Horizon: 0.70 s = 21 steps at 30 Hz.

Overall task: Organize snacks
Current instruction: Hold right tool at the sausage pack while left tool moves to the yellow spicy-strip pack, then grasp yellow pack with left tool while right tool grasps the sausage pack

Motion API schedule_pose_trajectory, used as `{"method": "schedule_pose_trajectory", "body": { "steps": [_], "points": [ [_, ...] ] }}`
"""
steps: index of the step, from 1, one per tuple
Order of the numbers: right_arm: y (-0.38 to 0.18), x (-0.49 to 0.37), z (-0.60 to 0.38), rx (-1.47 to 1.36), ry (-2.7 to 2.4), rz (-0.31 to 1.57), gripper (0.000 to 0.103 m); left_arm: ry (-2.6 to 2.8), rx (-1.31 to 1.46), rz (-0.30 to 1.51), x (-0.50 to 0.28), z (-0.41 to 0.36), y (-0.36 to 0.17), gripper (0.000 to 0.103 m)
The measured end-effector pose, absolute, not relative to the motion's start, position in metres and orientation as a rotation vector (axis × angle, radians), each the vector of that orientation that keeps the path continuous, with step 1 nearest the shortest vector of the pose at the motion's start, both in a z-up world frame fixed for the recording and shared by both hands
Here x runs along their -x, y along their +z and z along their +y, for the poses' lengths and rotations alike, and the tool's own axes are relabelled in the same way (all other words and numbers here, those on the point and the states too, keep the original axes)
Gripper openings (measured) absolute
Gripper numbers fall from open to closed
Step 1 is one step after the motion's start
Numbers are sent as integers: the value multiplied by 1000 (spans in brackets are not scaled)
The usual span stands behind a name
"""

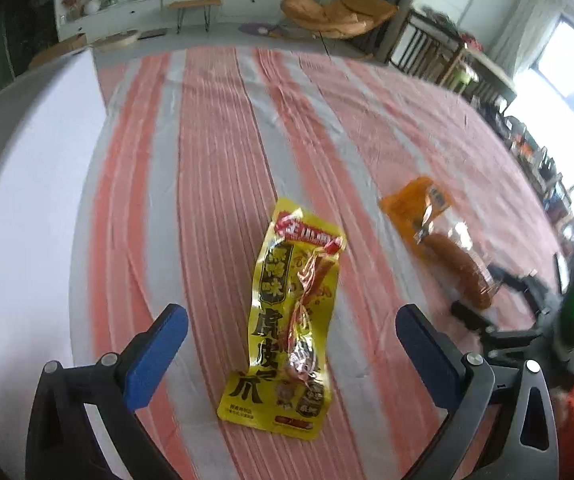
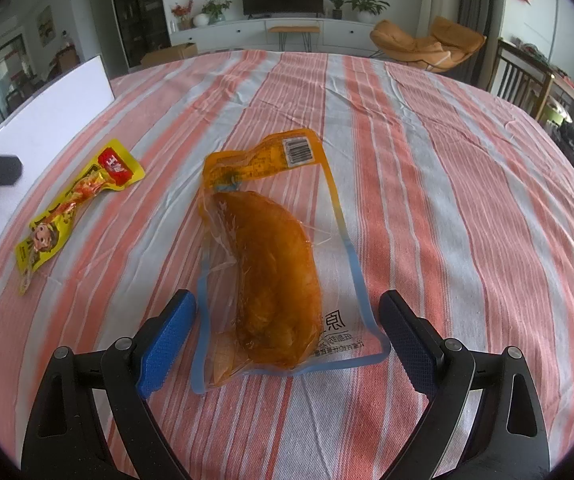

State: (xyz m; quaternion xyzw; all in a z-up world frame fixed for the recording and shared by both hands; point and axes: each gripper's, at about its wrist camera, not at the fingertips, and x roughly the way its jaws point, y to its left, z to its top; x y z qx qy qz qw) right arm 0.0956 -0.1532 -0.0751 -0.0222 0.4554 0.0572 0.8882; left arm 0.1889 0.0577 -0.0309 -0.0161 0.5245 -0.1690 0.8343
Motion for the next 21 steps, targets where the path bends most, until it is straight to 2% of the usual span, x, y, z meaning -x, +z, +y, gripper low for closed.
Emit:
{"method": "schedule_pose_trajectory", "body": {
  "steps": [5,8,12,14,15,16,19,21],
  "points": [
    [-75,-96,-154,50,118,947,95,-317,-133,1134,-199,39,-58,103],
    [-76,-96,-154,49,118,947,95,-226,-131,1162,-206,49,-77,103],
    [-75,-96,-154,47,119,947,95,-205,-120,1108,-190,48,-78,100],
    [-75,-96,-154,50,118,947,95,-243,-143,1078,-180,42,-74,84],
    [-75,-97,-153,55,115,949,95,-264,-154,1077,-180,40,-71,65],
    [-75,-97,-153,59,113,949,95,-283,-171,1082,-178,34,-67,53],
    [-73,-95,-157,19,140,940,93,-267,-228,1083,-176,24,-60,48],
    [-63,-86,-175,-120,208,923,93,-260,-186,1061,-169,26,-54,44]
  ]
}}
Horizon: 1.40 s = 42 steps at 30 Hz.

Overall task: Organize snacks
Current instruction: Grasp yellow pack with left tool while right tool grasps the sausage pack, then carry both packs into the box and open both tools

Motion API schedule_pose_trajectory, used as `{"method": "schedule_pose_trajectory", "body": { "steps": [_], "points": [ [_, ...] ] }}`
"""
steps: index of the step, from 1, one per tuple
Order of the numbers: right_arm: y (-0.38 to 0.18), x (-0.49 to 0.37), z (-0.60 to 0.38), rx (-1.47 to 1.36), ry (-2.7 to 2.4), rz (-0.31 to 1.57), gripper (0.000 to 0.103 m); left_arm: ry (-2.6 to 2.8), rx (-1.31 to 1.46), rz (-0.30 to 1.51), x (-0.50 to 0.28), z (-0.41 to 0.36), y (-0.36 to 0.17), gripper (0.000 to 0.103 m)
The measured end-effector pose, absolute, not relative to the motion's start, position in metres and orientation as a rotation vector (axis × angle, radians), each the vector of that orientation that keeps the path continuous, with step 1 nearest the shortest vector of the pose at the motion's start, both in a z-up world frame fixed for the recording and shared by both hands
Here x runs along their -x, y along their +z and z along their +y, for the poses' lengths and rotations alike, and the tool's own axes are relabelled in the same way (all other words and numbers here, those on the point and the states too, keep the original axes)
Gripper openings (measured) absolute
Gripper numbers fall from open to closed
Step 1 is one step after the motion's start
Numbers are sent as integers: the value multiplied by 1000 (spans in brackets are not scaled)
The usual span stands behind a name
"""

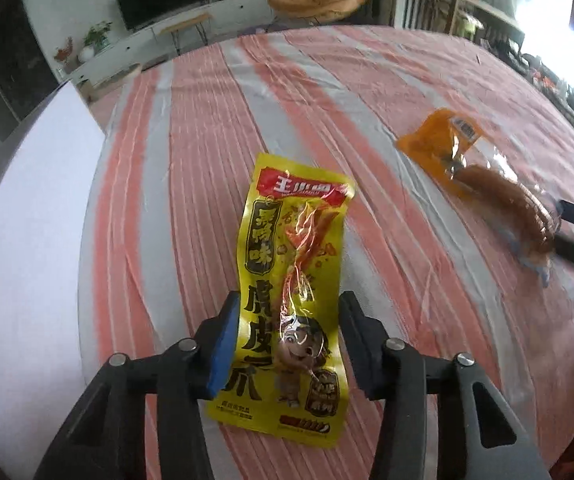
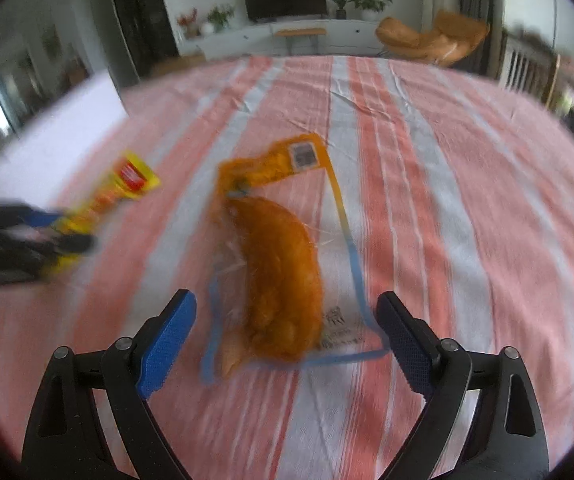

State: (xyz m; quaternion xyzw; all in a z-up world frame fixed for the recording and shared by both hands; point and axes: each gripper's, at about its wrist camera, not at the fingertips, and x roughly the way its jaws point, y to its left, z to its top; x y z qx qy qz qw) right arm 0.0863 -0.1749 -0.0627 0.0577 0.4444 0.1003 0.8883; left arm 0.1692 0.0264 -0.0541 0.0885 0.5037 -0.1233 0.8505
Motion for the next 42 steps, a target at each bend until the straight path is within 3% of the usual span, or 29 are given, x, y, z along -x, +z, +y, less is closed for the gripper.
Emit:
{"method": "schedule_pose_trajectory", "body": {
  "steps": [4,12,15,16,17,22,34,38,42],
  "points": [
    [-27,-81,-201,-199,169,895,94,-270,-74,1042,-155,39,-50,40],
    [-62,-158,-127,150,279,1250,94,-235,56,1006,-127,63,-50,39],
    [-64,-161,-115,185,261,1272,80,-214,62,991,-117,70,-49,39],
    [-63,-161,-114,184,255,1283,62,-207,55,984,-115,71,-48,39],
    [-59,-158,-112,185,255,1275,56,-201,49,981,-114,71,-47,39],
    [-53,-143,-111,164,255,1275,56,-178,29,960,-112,71,-40,39],
    [-19,-132,-148,-268,344,1209,56,-228,91,907,-101,70,-16,39],
    [-6,-130,-146,-365,406,1186,56,-334,320,830,-88,105,21,39],
    [28,-127,-107,-367,497,1135,56,-311,376,732,-73,154,65,39]
  ]
}}
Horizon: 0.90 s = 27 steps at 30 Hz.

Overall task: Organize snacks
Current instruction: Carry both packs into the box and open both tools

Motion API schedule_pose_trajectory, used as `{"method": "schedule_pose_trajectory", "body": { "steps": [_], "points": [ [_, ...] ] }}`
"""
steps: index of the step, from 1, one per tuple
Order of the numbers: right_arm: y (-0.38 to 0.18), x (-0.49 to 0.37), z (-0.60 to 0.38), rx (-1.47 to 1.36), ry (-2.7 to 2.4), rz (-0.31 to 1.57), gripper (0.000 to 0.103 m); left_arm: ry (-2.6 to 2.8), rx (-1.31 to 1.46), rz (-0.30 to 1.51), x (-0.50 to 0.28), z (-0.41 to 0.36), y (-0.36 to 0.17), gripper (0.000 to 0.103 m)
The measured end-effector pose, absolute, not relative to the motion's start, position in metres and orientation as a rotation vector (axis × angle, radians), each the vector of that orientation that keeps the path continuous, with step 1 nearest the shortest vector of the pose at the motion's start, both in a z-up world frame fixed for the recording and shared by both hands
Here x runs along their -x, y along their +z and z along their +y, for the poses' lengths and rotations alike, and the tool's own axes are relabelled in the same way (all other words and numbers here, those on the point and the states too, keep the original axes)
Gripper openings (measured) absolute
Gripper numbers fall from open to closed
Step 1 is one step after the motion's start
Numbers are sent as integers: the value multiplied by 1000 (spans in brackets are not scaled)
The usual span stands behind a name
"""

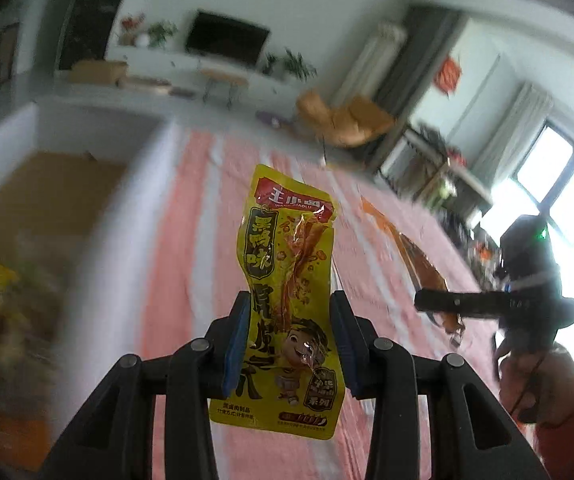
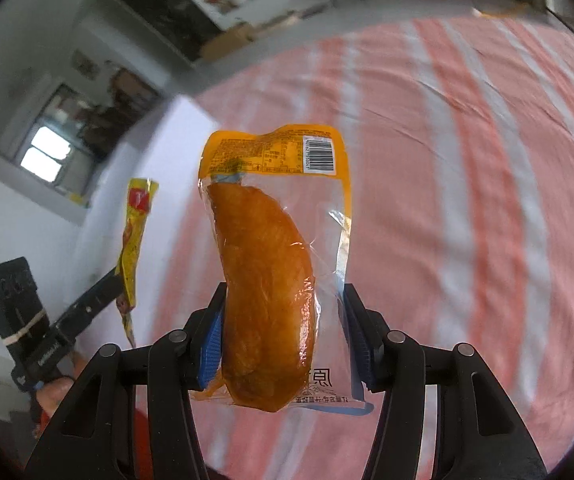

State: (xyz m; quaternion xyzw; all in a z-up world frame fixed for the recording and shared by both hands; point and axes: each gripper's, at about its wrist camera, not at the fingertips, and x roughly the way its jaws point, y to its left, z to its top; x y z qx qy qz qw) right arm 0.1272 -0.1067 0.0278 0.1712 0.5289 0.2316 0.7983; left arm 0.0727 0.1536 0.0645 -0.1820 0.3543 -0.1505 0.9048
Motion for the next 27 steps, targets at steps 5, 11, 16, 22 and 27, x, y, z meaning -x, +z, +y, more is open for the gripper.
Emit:
{"method": "schedule_pose_trajectory", "body": {
  "steps": [5,11,16,22,27],
  "points": [
    [90,-131,-5,-379,715,1052,57,-116,385,693,-51,251,96,41],
    [118,-130,151,-319,923,1062,69,239,328,800,-29,337,68,71],
    [94,-118,226,-146,914,1129,84,307,290,810,-8,348,54,83],
    [86,-107,222,-66,860,1082,84,416,149,708,6,315,68,102],
    [89,-109,212,13,831,1012,84,518,123,661,19,304,84,103]
  ]
}}
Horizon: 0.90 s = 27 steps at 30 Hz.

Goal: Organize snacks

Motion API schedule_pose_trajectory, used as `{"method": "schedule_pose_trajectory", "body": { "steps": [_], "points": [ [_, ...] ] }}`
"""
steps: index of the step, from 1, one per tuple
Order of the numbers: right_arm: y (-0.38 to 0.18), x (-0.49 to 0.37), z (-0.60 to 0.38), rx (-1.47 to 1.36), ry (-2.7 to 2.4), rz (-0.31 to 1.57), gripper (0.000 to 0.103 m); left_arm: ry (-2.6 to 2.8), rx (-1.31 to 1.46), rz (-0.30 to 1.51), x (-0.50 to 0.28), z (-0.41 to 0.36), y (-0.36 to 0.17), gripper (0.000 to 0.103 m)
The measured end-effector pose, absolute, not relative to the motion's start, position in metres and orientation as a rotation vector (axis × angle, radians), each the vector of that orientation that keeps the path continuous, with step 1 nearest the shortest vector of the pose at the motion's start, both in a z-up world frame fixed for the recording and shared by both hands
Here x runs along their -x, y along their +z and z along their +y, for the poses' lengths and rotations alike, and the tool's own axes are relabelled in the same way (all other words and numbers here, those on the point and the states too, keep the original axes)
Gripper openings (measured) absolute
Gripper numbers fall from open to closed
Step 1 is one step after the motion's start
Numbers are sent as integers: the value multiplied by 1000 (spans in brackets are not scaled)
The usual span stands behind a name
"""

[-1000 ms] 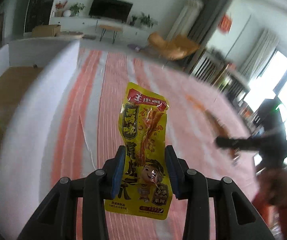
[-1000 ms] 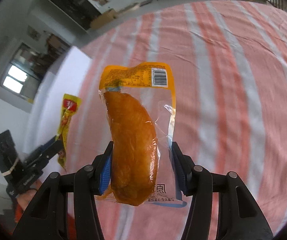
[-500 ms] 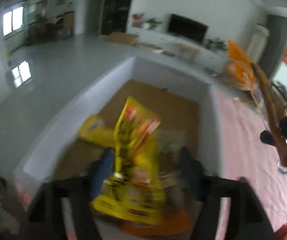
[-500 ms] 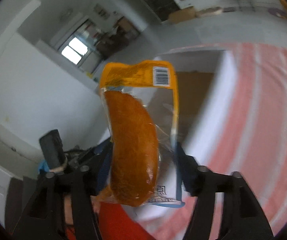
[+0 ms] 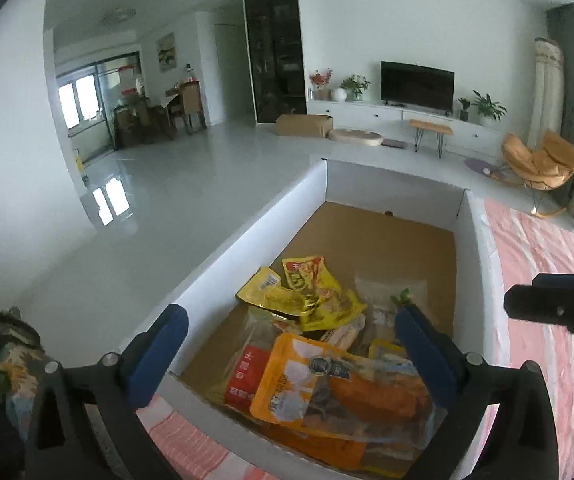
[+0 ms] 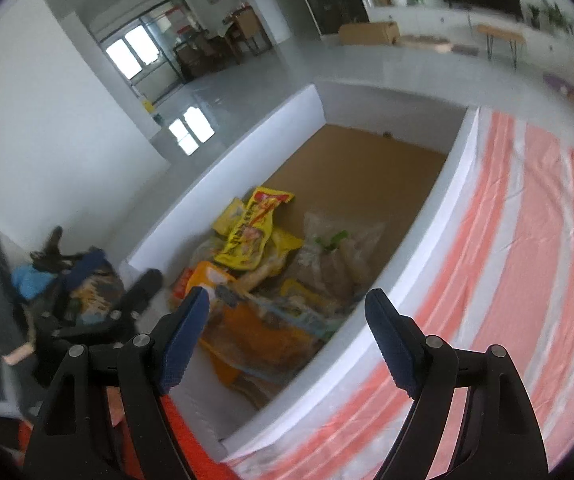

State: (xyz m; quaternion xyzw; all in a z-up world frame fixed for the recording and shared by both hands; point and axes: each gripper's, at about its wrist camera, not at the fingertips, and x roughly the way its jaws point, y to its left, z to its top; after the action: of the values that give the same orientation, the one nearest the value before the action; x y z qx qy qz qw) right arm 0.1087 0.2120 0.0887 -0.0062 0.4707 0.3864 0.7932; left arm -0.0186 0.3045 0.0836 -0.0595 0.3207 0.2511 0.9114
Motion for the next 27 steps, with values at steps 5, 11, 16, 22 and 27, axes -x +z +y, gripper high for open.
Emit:
{"method": "schedule_pose_trajectory", "body": {
  "steps": [5,11,16,22,27],
  "points": [
    [97,-105,206,101,792,944,84,587,124,672,24,311,89,103],
    [94,-105,205,129,762,942,84,611,140,746,23,314,88,103],
    [93,-101,212,170,756,933,84,605,144,747,23,315,88,103],
    [92,-101,215,181,752,933,84,606,150,735,25,315,92,103],
    [91,-99,217,184,757,936,84,619,163,734,27,315,90,103]
  ]
}}
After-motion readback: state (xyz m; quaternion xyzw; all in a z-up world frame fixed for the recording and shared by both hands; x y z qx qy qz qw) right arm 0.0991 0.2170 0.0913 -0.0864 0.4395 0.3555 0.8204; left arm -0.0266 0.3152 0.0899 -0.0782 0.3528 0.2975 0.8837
